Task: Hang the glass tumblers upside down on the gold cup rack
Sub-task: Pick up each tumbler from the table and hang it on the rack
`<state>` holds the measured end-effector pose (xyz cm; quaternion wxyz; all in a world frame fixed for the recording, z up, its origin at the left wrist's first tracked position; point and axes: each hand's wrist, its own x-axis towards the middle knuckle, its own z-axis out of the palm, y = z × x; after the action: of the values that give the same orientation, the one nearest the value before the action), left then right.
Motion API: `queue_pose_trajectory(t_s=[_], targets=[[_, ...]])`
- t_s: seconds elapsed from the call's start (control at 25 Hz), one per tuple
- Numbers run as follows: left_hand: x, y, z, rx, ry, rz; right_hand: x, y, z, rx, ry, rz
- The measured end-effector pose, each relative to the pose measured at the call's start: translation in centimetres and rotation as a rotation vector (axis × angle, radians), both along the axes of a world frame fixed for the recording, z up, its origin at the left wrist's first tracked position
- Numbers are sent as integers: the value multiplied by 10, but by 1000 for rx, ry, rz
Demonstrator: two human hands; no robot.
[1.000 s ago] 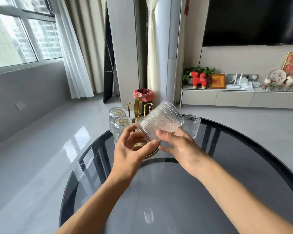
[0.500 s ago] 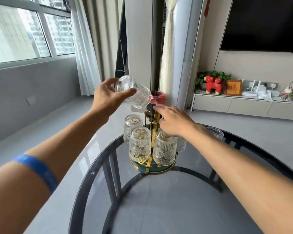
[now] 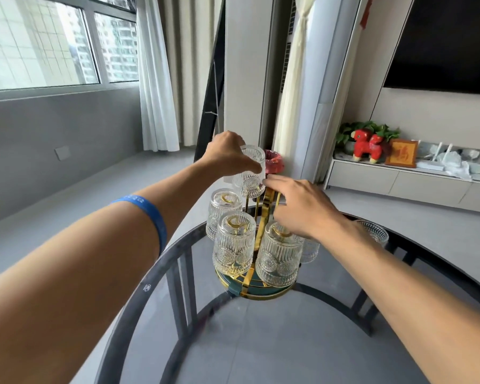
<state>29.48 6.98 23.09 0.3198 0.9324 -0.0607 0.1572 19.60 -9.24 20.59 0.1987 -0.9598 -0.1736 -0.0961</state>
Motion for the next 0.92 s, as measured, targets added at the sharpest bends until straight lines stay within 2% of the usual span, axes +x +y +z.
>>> queue_pose_trajectory(t_s=[0.4,0.64,0.72,0.8,0.92], targets=[[40,-19,-30,286,282,40,2,-8,8,16,37,30],[34,-15,-30,312,353,4,8,-9,-2,8,3,64],[20,-14,-26,247,382,-39,9,-13,-5,-31,38,104],[-8,-18,-19,19,265,-4,1,-25,-9,53,-37,93],[-88,-35,-24,-375,-237,20,-33,-60,-37,484,-290,-183]])
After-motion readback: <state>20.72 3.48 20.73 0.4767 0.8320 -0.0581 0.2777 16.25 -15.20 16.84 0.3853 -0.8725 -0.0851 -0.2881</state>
